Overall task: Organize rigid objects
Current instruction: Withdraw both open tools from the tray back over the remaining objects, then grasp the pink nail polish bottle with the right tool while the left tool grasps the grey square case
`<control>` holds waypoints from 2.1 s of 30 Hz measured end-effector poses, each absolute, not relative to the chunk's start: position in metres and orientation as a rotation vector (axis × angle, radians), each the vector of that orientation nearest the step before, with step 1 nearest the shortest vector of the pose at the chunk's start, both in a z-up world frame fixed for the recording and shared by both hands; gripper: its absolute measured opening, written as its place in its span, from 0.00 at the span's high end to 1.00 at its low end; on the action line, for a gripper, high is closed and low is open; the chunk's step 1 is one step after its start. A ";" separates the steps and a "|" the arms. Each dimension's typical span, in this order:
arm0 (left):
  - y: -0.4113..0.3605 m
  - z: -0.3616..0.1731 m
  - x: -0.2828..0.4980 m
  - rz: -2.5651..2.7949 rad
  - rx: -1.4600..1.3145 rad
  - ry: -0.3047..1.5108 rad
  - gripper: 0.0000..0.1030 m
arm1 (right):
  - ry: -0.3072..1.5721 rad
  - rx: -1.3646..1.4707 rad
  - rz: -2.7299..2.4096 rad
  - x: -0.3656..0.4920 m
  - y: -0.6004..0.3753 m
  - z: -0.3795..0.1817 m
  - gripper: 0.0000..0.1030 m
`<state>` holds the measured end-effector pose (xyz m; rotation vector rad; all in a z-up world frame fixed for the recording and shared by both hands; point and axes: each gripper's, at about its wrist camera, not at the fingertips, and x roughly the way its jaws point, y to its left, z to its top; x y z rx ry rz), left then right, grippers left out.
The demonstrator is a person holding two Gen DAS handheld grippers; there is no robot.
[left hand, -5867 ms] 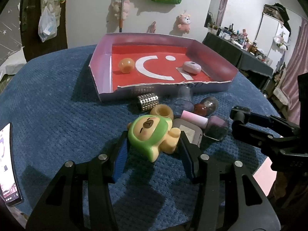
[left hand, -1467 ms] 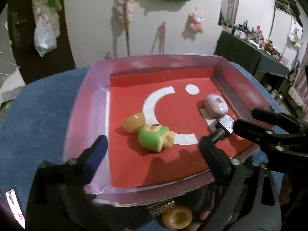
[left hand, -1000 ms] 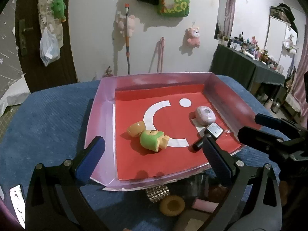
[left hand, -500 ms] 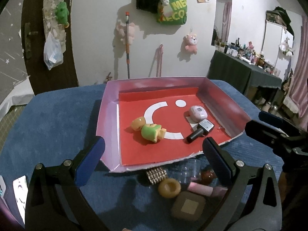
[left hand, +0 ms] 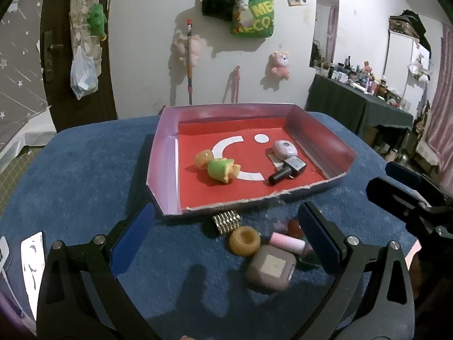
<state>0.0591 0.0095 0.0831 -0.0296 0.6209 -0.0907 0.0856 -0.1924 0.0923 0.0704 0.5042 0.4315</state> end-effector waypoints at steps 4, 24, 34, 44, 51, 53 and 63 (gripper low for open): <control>0.006 0.079 0.048 -0.101 -0.024 0.626 0.00 | 0.504 0.060 0.429 0.075 -0.191 0.088 0.00; 0.012 0.059 0.029 -0.093 -0.075 0.693 0.00 | 0.533 0.016 0.407 0.045 -0.190 0.070 0.00; 0.012 0.049 0.026 -0.100 -0.085 0.729 0.00 | 0.574 0.022 0.408 0.042 -0.190 0.057 0.00; 0.008 0.035 0.020 -0.114 -0.079 0.768 0.00 | 0.632 0.023 0.415 0.043 -0.189 0.039 0.00; 0.007 0.026 0.016 -0.123 -0.076 0.795 0.00 | 0.664 0.020 0.416 0.045 -0.187 0.031 0.00; 0.008 0.023 0.016 -0.125 -0.081 0.803 0.00 | 0.673 0.022 0.414 0.046 -0.187 0.029 0.00; 0.007 0.013 0.022 -0.140 -0.093 0.834 0.00 | 0.712 0.018 0.412 0.056 -0.187 0.018 0.02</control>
